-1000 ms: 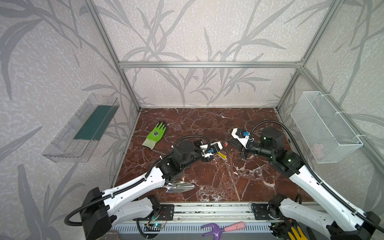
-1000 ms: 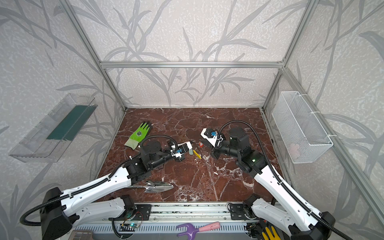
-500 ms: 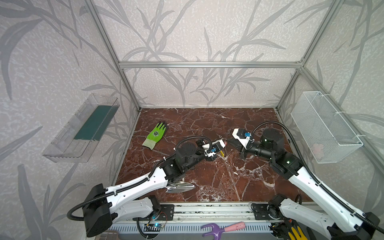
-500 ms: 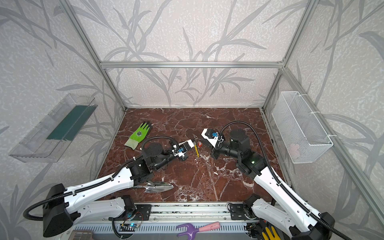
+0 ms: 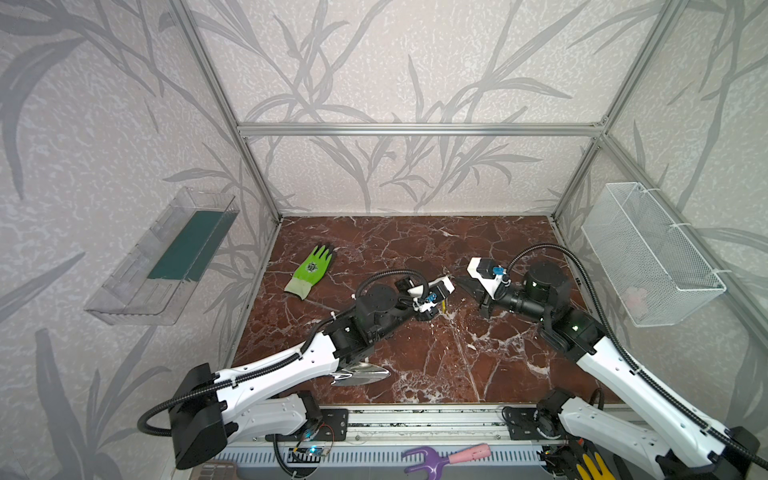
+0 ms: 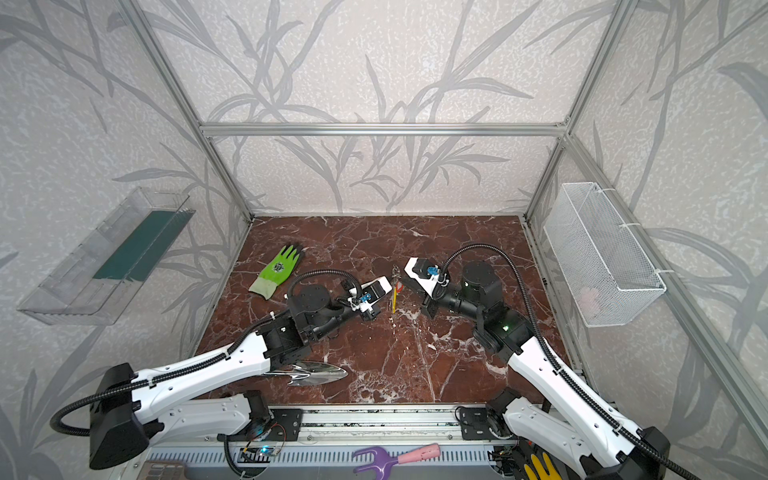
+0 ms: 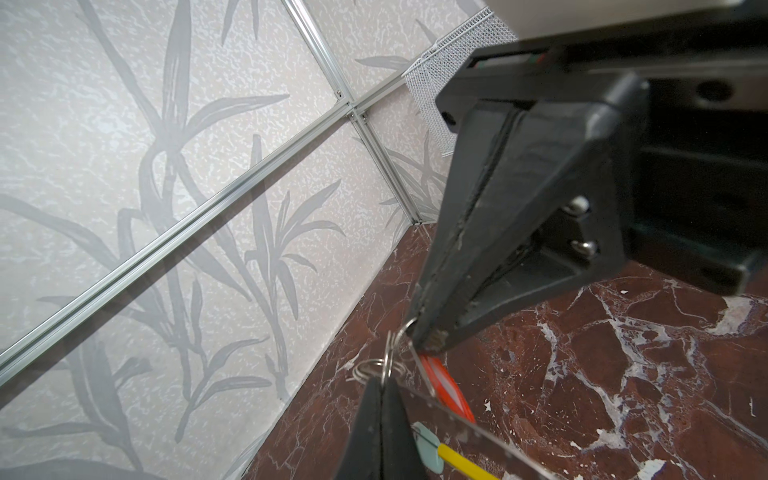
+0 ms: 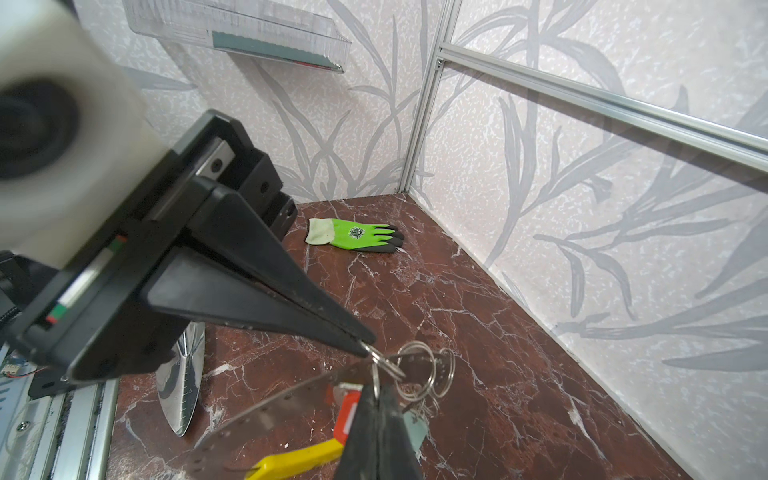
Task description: Put the keys on the keyring
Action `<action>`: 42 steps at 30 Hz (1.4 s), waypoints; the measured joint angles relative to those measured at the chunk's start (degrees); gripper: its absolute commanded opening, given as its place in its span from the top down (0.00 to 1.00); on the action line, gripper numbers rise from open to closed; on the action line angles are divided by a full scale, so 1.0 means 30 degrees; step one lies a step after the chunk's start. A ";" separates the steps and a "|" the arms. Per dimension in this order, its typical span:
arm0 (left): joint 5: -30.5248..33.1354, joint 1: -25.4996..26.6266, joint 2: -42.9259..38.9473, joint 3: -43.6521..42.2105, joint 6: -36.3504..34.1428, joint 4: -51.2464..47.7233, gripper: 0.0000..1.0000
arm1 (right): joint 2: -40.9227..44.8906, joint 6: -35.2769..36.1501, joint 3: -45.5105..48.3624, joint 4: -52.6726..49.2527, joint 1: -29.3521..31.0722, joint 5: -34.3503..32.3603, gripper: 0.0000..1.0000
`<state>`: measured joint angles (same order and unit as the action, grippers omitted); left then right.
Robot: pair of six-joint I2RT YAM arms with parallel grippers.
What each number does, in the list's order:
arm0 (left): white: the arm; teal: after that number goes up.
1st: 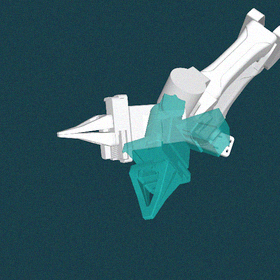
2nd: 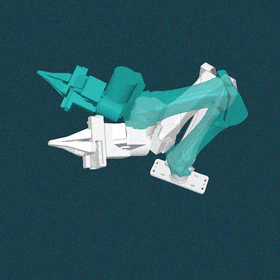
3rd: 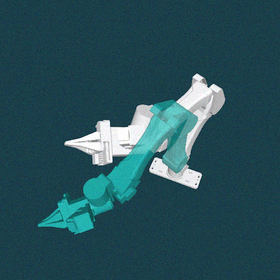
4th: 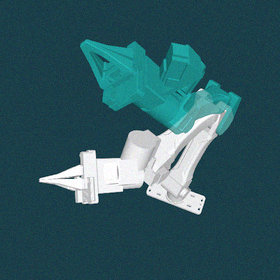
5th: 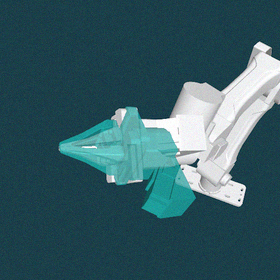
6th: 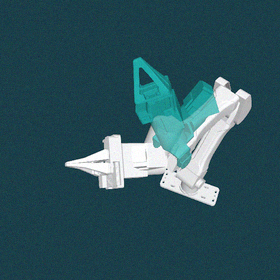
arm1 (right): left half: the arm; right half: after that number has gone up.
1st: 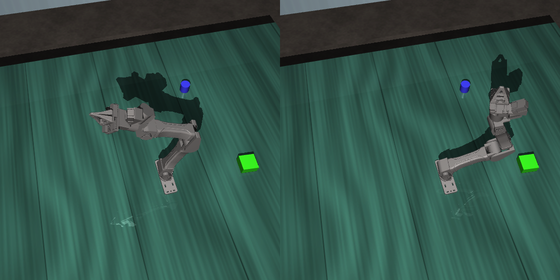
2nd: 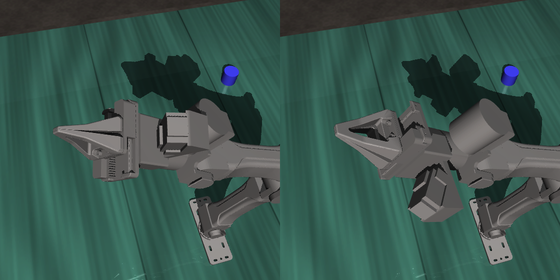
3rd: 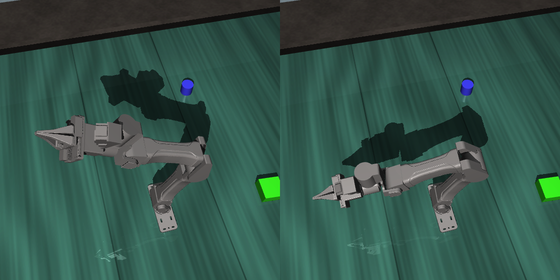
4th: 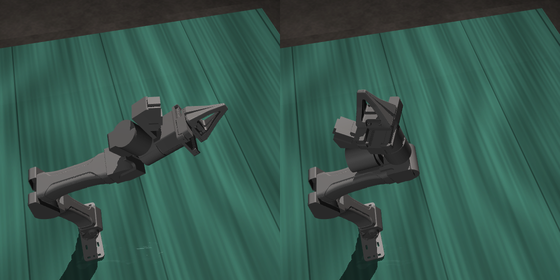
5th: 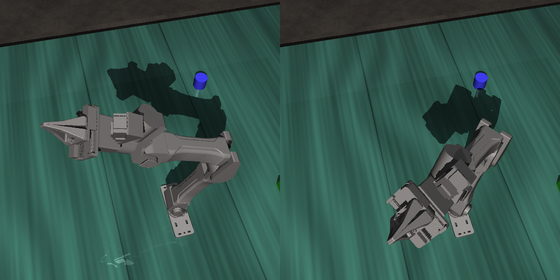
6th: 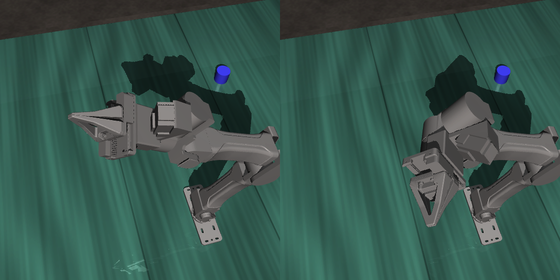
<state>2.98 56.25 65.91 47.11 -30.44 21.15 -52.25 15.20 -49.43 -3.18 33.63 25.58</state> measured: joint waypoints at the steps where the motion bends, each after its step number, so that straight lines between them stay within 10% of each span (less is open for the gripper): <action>1: 0.0044 0.0022 0.0036 0.0036 -0.0007 -0.0015 1.00 | 0.0015 -0.0066 0.0022 0.0087 0.0000 -0.0007 1.00; 42: -0.0714 -0.0146 0.0080 0.0459 -0.1115 -0.1049 1.00 | -0.0612 -0.2149 0.0277 0.0539 -0.0954 0.0590 1.00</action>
<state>0.84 55.81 66.15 48.49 -33.78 18.00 -54.08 8.75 -48.60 -1.56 30.76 27.35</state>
